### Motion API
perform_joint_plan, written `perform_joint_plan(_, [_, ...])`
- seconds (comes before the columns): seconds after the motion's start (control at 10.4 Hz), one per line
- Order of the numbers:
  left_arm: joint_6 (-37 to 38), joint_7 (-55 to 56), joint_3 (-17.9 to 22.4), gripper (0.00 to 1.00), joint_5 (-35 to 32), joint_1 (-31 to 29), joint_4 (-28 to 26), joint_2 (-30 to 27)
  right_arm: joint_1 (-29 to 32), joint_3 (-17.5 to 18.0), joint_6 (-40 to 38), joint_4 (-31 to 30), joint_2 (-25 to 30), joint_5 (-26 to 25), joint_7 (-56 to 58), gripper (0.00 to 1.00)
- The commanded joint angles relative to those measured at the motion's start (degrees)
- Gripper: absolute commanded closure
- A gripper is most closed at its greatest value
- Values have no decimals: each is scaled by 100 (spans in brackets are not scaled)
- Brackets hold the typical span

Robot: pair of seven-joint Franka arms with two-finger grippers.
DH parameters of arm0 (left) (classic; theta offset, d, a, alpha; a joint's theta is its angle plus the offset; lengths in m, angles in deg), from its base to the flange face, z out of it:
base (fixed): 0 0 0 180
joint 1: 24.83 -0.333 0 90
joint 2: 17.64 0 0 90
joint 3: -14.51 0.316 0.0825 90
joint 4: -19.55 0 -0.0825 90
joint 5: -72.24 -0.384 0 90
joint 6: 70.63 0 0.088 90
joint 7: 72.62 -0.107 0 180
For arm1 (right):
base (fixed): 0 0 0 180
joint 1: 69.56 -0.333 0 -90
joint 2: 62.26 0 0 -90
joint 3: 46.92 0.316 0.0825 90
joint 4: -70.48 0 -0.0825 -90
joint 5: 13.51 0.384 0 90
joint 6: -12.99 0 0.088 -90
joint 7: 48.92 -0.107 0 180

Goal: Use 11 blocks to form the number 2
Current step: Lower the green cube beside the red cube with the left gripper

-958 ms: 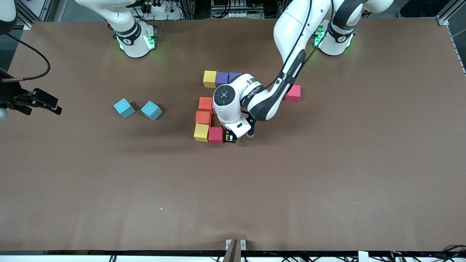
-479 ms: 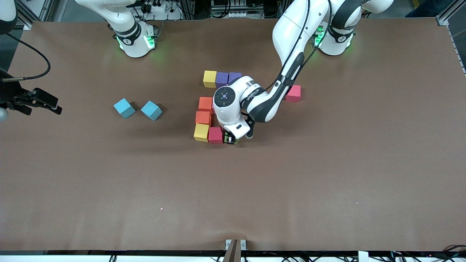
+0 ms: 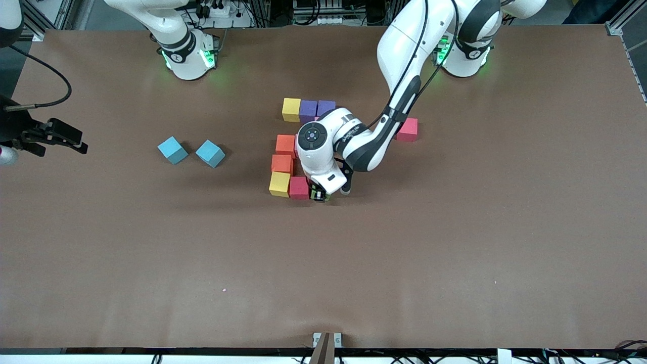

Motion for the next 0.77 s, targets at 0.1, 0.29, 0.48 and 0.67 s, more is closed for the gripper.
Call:
perform_joint_plan(0.1, [-11,83,14,0,80,27,136,113,11,16,-111,71,-6,-63,80,0])
perform_joint_plan(0.29, [-11,83,14,0,80,27,136,95,-7,16,-102,80,-6,-63,80,0])
perform_joint_plan(0.48, [41,83,14,0,80,19,127,16,-16,24,-111,71,-6,-54,45,0])
perform_joint_plan(0.67, [356,66,5,0,71,19,118,-176,-33,33,-102,80,-6,-54,44,0])
